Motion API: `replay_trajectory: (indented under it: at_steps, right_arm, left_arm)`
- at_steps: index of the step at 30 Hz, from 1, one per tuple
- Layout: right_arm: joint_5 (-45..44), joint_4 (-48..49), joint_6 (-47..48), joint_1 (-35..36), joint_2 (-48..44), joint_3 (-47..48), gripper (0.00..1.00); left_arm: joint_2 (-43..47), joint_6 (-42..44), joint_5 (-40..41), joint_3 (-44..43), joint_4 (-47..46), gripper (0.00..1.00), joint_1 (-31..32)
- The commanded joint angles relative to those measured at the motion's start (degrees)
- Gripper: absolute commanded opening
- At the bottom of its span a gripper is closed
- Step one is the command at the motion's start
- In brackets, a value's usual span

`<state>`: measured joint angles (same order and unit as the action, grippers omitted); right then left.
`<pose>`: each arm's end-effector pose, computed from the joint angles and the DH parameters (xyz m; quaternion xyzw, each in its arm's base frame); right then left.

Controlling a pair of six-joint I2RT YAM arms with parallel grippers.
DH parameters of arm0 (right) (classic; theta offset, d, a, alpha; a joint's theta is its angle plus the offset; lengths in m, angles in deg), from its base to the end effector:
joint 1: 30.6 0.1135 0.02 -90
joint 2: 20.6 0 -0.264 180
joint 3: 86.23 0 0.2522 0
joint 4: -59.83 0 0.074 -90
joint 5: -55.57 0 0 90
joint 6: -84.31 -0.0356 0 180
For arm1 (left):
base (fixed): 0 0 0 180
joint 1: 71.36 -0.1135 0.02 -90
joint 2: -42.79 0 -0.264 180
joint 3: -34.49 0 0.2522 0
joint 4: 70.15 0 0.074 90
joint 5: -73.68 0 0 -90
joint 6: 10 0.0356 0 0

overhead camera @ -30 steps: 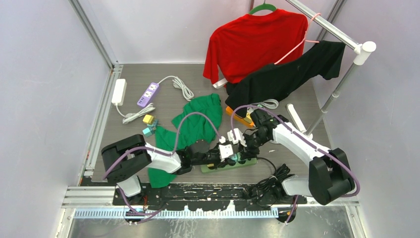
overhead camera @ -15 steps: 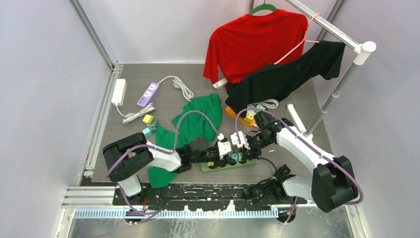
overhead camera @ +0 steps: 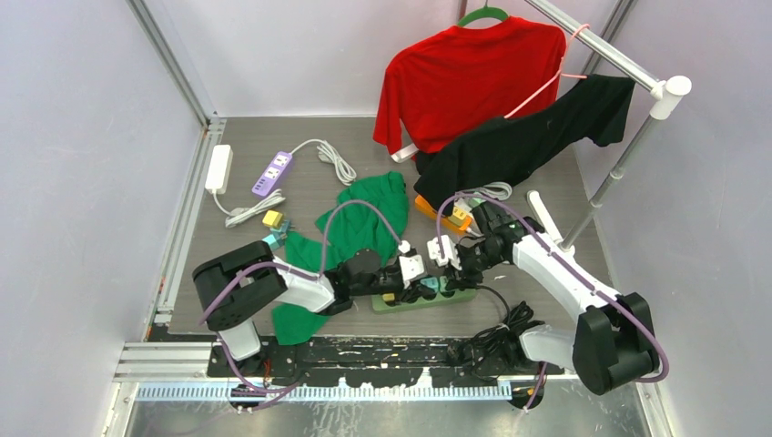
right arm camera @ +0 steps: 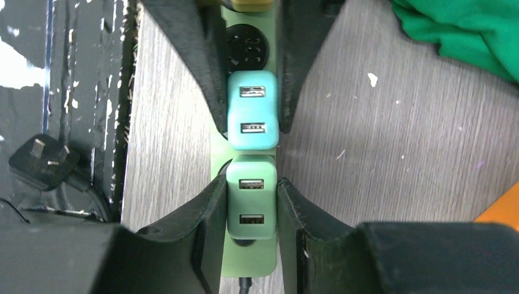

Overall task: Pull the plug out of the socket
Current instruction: Remove the plug from the socket.

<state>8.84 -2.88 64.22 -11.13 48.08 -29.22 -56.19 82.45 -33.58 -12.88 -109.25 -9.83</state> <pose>0.1785 0.0890 0.2122 -0.6833 0.6195 0.2766 0.2699 0.1448 -0.2892 0.1532 0.4882 0.6043 -0.4069 0.4806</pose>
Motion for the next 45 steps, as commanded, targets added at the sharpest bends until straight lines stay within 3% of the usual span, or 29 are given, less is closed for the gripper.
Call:
replay_trajectory:
  at_steps: [1,3,7,9,14,19,21,25,29,34,38,42,45]
  right_arm:
    - [7.7,-10.5,14.8,2.0,-0.5,0.8,0.01]
    - [6.7,-5.9,9.4,4.7,0.7,1.2,0.01]
    - [2.3,7.0,-11.5,5.8,2.8,3.6,0.01]
    - [0.9,8.8,-14.3,5.0,2.4,3.6,0.01]
    - [1.4,4.6,-7.9,-1.5,-1.4,3.2,0.01]
    - [8.3,-14.0,14.5,-1.6,0.3,2.0,0.01]
    - [10.8,-16.6,18.1,0.2,1.3,2.8,0.01]
    - [11.0,-9.5,10.3,3.5,1.9,3.0,0.01]
    - [10.5,-4.8,-2.4,1.6,2.4,7.1,0.01]
    - [8.5,-4.2,-2.8,-4.7,-2.5,5.4,0.01]
    - [8.6,-9.2,5.8,-5.1,-3.0,2.8,0.01]
    - [10.5,-13.7,11.0,-0.6,0.4,3.5,0.01]
    - [7.6,-4.8,3.1,4.7,1.4,2.9,0.01]
  left_arm:
    - [-3.4,2.6,1.8,0.9,7.5,0.00,-1.1]
    - [-3.9,2.6,1.8,0.6,7.8,0.00,-1.2]
    - [-4.9,2.1,2.0,0.7,7.5,0.00,-1.2]
    - [-5.5,1.9,2.1,0.8,7.1,0.00,-1.1]
    - [-6.3,1.8,2.0,0.9,7.0,0.00,-1.3]
    - [-7.1,1.8,0.9,1.1,7.1,0.00,-2.0]
    - [-7.3,1.8,0.8,1.2,6.7,0.00,-2.1]
    - [-7.7,1.6,0.9,1.1,6.4,0.00,-2.1]
    - [-8.1,1.5,1.1,1.3,6.2,0.00,-2.1]
    - [-8.2,1.6,1.1,1.5,6.3,0.00,-2.1]
    - [-8.4,1.9,0.8,1.4,6.7,0.00,-2.1]
    - [-8.6,2.0,0.6,0.6,7.3,0.00,-2.1]
    - [-9.0,1.9,0.4,0.0,7.7,0.00,-2.1]
